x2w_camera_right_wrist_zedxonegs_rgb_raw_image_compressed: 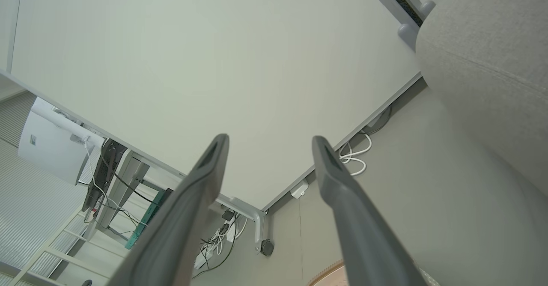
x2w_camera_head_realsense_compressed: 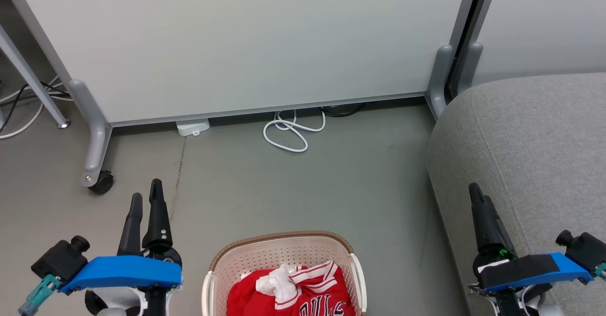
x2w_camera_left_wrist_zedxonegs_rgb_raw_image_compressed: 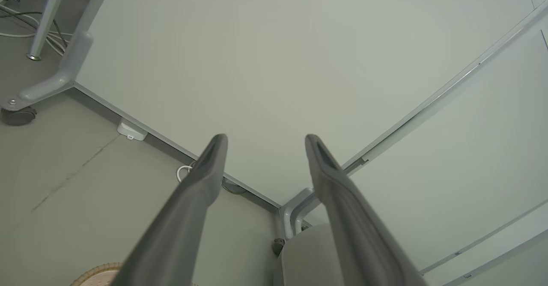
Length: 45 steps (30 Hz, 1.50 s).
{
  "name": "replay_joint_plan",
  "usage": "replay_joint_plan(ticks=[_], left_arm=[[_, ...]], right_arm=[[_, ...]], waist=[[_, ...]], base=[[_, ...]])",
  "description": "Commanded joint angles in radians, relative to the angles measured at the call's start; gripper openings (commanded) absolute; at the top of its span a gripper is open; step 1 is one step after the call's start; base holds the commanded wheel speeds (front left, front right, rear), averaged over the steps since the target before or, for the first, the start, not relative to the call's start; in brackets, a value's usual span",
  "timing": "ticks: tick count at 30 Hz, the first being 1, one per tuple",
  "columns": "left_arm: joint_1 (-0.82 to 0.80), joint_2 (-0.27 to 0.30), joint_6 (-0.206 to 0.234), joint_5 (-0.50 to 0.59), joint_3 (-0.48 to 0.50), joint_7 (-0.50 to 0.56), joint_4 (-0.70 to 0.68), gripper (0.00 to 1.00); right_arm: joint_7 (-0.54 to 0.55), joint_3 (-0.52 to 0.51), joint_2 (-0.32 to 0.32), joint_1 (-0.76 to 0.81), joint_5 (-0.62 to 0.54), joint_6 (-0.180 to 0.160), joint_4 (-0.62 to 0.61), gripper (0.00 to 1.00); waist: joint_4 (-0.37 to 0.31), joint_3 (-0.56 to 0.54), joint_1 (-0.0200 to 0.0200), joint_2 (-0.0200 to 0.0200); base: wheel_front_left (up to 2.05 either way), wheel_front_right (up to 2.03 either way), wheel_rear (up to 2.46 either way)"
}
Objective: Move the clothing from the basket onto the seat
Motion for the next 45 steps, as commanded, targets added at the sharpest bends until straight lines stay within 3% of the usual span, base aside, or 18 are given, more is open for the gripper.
replay_joint_plan(ticks=[1,18,45], left_arm=[[-0.028,0.008,0.003,0.029,-0.006,-0.007,-0.017,1.00],[-0.040,0.027,0.027,0.327,-0.078,-0.058,0.010,1.00],[-0.066,0.054,0.064,0.585,-0.162,-0.124,0.015,1.00]], right_arm=[[-0.009,0.004,-0.006,-0.025,-0.024,0.002,-0.017,1.00],[-0.059,0.028,-0.007,-0.030,-0.279,0.003,-0.014,1.00],[-0.125,0.058,-0.009,-0.035,-0.543,0.003,-0.037,1.00]], waist=[[0.000,0.000,0.0000,0.0000],[0.007,0.005,0.0000,0.0000],[0.019,0.020,0.0000,0.0000]], base=[[0.00,0.00,0.00],[0.00,0.00,0.00],[0.00,0.00,0.00]])
